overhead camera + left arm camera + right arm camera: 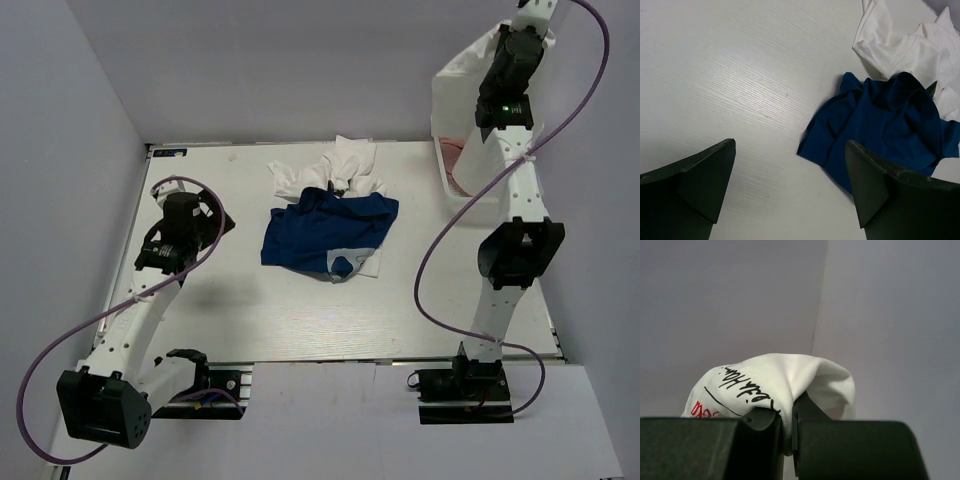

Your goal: Fold and stack the t-shirts

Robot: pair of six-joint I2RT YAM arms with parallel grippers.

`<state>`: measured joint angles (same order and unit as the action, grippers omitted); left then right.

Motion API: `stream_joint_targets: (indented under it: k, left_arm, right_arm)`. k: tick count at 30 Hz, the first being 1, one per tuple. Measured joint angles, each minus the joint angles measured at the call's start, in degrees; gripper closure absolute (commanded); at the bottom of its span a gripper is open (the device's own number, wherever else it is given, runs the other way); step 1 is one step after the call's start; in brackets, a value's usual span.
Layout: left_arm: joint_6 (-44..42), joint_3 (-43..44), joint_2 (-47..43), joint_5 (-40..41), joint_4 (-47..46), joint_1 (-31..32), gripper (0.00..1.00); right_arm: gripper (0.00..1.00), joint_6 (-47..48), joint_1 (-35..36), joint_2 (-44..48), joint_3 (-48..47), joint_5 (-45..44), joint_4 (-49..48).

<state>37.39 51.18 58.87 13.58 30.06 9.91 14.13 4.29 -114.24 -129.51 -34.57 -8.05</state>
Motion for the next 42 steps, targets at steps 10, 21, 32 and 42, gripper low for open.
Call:
stream_joint_targets:
  k: [10, 21, 32, 42]
  left_arm:
    - [0.0, 1.1, 2.5, 0.7, 1.0, 0.0, 0.0]
    - [0.6, 1.0, 2.3, -1.2, 3.2, 0.0, 0.0]
    - [3.0, -0.2, 0.4, -3.8, 4.7, 0.0, 0.0]
    - [3.8, -2.1, -0.2, -5.2, 6.0, 0.0, 0.0]
  right_arm:
    - [0.56, -17.9, -12.1, -7.2, 24.6, 11.8, 7.1]
    - [0.1, -18.5, -6.7, -1.9, 25.3, 19.8, 20.7]
    - [0.1, -19.7, 24.1, 20.2, 47.5, 19.5, 17.0]
    - [0.1, -22.7, 42.6, 12.9, 61.1, 20.7, 22.1]
